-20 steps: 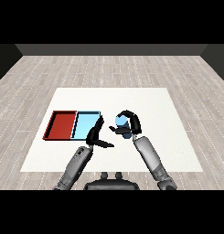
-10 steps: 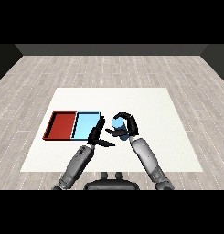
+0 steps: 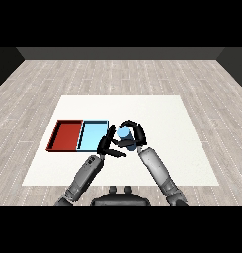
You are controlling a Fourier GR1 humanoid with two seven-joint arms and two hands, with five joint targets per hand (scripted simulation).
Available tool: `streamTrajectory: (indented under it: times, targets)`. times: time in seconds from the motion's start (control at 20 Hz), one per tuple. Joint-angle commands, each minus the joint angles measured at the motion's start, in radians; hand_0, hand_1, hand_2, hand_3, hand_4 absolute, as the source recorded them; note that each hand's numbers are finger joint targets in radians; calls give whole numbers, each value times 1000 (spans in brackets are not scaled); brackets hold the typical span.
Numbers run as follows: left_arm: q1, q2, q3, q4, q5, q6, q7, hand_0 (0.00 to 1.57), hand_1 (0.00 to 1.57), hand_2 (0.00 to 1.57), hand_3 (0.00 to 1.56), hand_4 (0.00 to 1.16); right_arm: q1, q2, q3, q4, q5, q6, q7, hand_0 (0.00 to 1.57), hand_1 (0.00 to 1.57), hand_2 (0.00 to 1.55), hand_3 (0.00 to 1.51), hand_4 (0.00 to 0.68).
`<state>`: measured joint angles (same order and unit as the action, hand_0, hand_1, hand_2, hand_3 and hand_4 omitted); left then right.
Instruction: Pick the blue can and put it in the blue box
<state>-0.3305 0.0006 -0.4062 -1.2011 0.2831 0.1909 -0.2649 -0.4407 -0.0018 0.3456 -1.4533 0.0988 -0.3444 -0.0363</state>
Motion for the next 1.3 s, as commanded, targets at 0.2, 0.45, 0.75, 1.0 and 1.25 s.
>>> streamTrajectory:
  times: [0.2,0.45,0.75,1.0,1.25]
  targets:
    - [-50,-1,-76,38,83,60,-35,0,0,0,0,0,-25,2,96,-35,-44,-92,53,1454,1454,1450,1391,613]
    - [-88,-1,-115,103,125,76,-91,0,0,0,0,0,-23,2,45,32,-130,-67,-32,1449,1449,1453,1383,602]
    - [-62,-1,-95,27,118,39,-67,0,0,0,0,0,1,2,149,0,-173,-149,-20,1447,1447,1449,1390,602]
    - [-80,-1,-113,66,57,127,12,0,0,0,0,476,-8,2,174,43,-254,-157,-117,1484,1484,1467,1394,592]
    - [-129,0,-211,157,250,280,-115,434,434,622,497,571,25,2,97,42,-308,-72,-158,1473,1473,1456,1392,607]
